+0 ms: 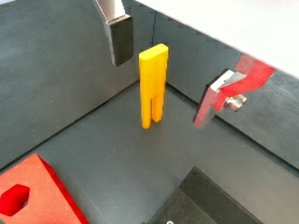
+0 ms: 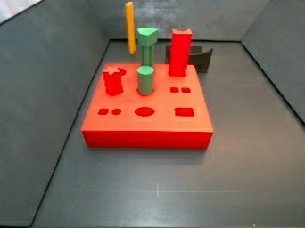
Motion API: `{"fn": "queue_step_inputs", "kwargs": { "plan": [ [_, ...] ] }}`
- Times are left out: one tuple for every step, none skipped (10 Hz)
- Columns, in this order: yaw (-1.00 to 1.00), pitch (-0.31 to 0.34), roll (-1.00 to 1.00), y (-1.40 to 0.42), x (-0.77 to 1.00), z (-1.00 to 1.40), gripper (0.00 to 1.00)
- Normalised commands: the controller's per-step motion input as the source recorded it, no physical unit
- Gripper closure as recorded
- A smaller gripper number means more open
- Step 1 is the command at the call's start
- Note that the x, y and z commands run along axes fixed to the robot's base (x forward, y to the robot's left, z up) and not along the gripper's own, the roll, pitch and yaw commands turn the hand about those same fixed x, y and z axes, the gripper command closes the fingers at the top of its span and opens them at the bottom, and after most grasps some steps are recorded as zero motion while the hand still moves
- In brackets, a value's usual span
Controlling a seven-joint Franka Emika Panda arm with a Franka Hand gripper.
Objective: Pick up the square-circle object. Move up. Rotate the square-circle object. Move to above the board. Insert the square-circle object.
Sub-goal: Pick up the square-circle object.
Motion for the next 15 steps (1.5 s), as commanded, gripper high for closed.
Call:
{"fn": "queue_step_inputs", "kwargs": {
  "plan": [
    [-0.16,-0.034,0.0,0.22,-0.53,-0.01,0.0],
    [-0.25,-0.01,0.0,0.55,-0.63,-0.03,0.0],
    [-0.24,-0.013,0.0,0.57,-0.67,-0.04,0.0],
    [-0.23,-0.007,0.0,0.56,-0.68,-0.06,0.0],
    [-0.18,-0.01,-0.05,0.44,-0.38,-0.09,0.0],
    [-0.16,0.0,-0.05,0.28,0.0,-0.27,0.0],
    [-0.08,0.0,-0.03,0.17,0.0,-0.41,0.0],
    [-0.04,0.0,-0.1,0.1,0.09,-0.51,0.0],
    [-0.06,-0.009,-0.13,0.1,0.0,-0.74,0.0],
    [0.0,-0.054,-0.16,0.14,-0.07,-0.76,0.0],
    [0.0,-0.051,-0.15,0.1,-0.09,-0.6,0.0],
    [0.0,-0.066,-0.15,0.03,-0.15,-0.37,0.0],
    [0.0,-0.05,-0.06,0.0,-0.07,-0.01,0.0],
    [0.0,0.0,0.0,0.0,0.0,0.0,0.0],
    [0.0,0.0,0.0,0.0,0.0,0.0,1.0]
  ]
}}
